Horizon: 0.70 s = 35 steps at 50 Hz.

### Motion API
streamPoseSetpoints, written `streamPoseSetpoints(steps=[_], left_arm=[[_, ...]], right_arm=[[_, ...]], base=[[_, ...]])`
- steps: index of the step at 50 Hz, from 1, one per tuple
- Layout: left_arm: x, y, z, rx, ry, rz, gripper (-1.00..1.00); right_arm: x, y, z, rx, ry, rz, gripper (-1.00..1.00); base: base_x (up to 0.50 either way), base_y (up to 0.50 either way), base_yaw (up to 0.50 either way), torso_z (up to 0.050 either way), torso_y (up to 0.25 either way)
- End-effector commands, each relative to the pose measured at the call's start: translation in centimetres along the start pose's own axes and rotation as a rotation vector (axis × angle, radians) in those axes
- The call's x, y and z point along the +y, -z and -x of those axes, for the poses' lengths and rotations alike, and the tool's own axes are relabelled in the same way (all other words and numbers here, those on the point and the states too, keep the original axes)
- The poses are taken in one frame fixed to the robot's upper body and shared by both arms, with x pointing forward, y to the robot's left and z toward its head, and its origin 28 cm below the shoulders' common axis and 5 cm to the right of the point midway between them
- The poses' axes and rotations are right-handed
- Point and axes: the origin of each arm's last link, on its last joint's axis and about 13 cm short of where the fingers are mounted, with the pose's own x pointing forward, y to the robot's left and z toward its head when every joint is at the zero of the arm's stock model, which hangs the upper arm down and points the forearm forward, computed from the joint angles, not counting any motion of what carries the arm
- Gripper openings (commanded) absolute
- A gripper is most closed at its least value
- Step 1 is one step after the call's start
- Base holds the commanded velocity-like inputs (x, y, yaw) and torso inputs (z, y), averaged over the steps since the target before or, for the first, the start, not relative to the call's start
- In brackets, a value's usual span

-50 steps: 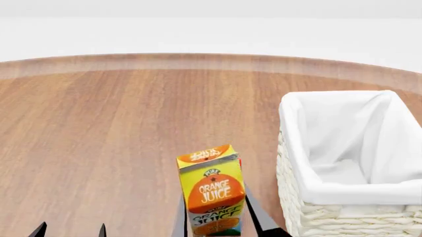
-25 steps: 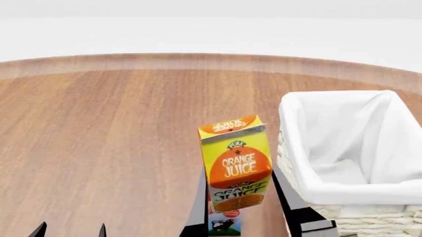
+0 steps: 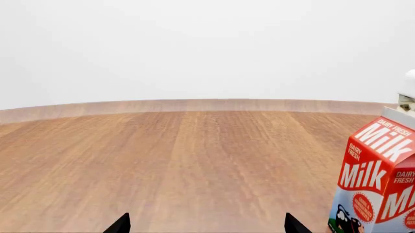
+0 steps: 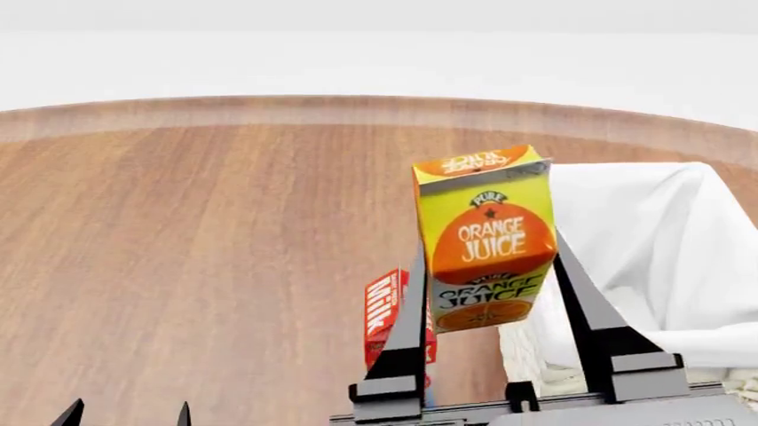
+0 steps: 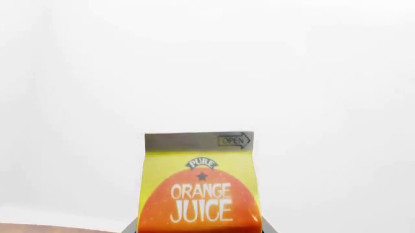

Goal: Pick up the orange juice, and put it in the basket.

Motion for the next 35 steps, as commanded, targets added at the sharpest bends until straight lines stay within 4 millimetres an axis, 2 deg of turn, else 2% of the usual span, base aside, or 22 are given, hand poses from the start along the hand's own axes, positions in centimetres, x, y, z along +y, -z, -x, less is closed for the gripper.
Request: streamPoseSetpoints(steps=[1,10,22,35], left_arm=[[0.0,0.0,0.0,0.000,0.000,0.000,1.00],[0.0,0.0,0.0,0.000,0.000,0.000,1.00],[0.0,0.0,0.0,0.000,0.000,0.000,1.00],[0.0,0.0,0.0,0.000,0.000,0.000,1.00]], right_arm=[[-1.3,-1.4,-0.6,-0.054,0.054,0.047,-1.00],[-2.3,-1.8,-1.1,-0.057,0.094,0.070,-1.00],[-3.8,-1.1,-1.5,-0.045,0.155,0.086,-1.00],[-5.3,1.1,-2.9,0.010,0.217,0.105,-1.00]], base=[[0.00,0.00,0.00,0.010,0.010],[0.00,0.00,0.00,0.000,0.000],[0.00,0.00,0.00,0.000,0.001],[0.00,0.00,0.00,0.000,0.000]])
